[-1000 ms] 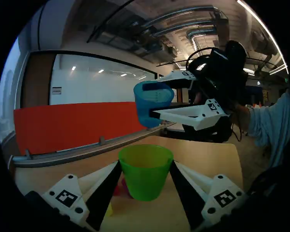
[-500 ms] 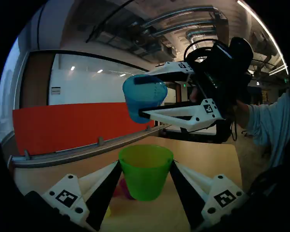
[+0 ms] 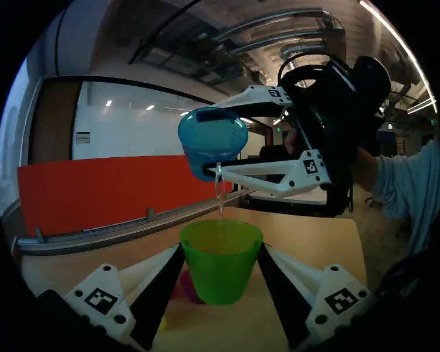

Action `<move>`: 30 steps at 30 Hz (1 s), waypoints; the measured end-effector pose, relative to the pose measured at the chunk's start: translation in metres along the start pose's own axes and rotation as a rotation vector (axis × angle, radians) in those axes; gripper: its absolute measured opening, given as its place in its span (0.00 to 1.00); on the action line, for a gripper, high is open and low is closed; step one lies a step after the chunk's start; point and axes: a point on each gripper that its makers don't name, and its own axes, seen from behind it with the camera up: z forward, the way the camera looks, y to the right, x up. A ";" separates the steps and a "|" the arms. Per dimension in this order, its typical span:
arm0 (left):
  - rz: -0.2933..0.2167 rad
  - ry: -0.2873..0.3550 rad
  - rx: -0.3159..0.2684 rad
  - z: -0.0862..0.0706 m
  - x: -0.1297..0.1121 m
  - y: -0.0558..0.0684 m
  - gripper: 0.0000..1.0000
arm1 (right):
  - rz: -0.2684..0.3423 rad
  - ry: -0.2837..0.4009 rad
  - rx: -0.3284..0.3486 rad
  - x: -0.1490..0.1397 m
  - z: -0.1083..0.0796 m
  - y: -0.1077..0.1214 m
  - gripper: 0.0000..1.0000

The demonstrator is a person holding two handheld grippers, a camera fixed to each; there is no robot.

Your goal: Pour water

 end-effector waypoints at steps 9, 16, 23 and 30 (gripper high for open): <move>0.002 0.001 -0.004 0.000 0.002 0.002 0.86 | -0.060 -0.003 -0.014 0.000 0.001 0.005 0.91; 0.003 0.001 -0.005 -0.001 0.003 0.004 0.86 | -0.097 0.000 -0.024 0.002 0.002 0.011 0.91; 0.006 -0.001 -0.005 -0.002 0.003 0.005 0.86 | -0.135 0.003 -0.035 0.006 0.004 0.016 0.91; 0.007 -0.002 -0.007 -0.003 0.004 0.005 0.86 | -0.180 -0.001 -0.043 0.006 0.005 0.019 0.91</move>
